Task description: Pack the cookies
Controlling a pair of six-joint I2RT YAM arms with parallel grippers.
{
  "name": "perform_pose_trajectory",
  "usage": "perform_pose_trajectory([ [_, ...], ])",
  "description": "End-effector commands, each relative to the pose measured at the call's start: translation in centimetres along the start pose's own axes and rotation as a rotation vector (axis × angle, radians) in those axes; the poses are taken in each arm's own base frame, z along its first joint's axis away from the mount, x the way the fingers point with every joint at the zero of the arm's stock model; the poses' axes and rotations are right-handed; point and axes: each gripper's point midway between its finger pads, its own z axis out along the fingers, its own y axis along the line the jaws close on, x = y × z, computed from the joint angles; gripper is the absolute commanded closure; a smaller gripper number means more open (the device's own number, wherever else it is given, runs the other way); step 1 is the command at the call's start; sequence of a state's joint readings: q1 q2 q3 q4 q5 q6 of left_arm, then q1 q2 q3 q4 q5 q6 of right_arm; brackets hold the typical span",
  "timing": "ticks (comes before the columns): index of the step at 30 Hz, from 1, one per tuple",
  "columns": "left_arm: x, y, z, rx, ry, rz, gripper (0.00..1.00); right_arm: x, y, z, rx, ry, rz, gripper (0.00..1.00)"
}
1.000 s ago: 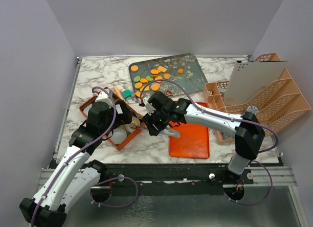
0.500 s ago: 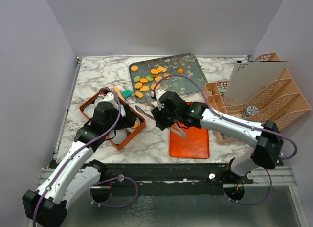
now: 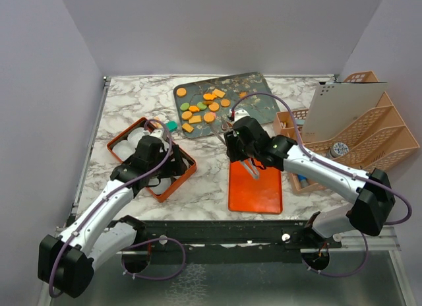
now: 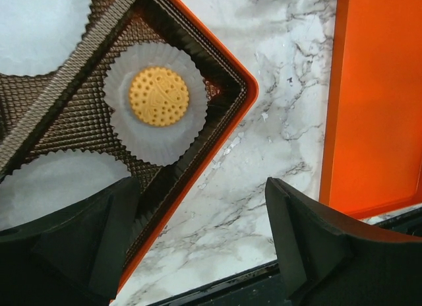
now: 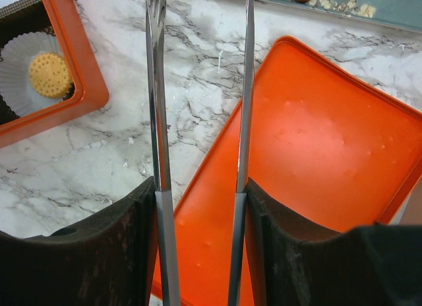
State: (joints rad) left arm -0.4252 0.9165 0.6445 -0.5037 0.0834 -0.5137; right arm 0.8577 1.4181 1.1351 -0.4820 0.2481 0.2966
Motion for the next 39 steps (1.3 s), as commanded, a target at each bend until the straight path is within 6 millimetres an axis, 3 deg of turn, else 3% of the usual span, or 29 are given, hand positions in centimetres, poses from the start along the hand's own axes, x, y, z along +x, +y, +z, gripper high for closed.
perform_pose_trajectory([
  [1, 1.9, -0.8, 1.1, 0.033, 0.084, 0.010, 0.16, -2.4, -0.1, -1.1, 0.003, -0.111, 0.040, 0.49],
  [6, 3.7, -1.5, 2.7, 0.058, 0.131, 0.003, 0.17, -2.5, -0.1, -1.4, -0.009, -0.134, 0.048, 0.49],
  [11, 4.0, -3.2, 3.6, 0.097, 0.144, 0.006, 0.19, -2.5, -0.2, -1.5, -0.007, -0.144, 0.046, 0.49],
  [19, 3.7, -9.3, 4.8, 0.262, 0.158, 0.027, 0.21, -3.1, -1.1, -2.4, 0.025, -0.191, 0.066, 0.49],
  [28, 4.1, -16.8, 8.6, 0.392, 0.195, 0.059, 0.22, -2.9, -3.2, -3.9, 0.095, -0.223, 0.096, 0.49],
  [34, 2.2, -20.5, 9.7, 0.463, 0.151, 0.052, 0.23, -2.7, -4.5, -4.8, 0.131, -0.224, 0.107, 0.49],
  [39, -1.5, -20.3, 8.5, 0.413, 0.030, 0.088, 0.18, -2.9, -4.9, -4.8, 0.138, -0.215, 0.106, 0.49],
])
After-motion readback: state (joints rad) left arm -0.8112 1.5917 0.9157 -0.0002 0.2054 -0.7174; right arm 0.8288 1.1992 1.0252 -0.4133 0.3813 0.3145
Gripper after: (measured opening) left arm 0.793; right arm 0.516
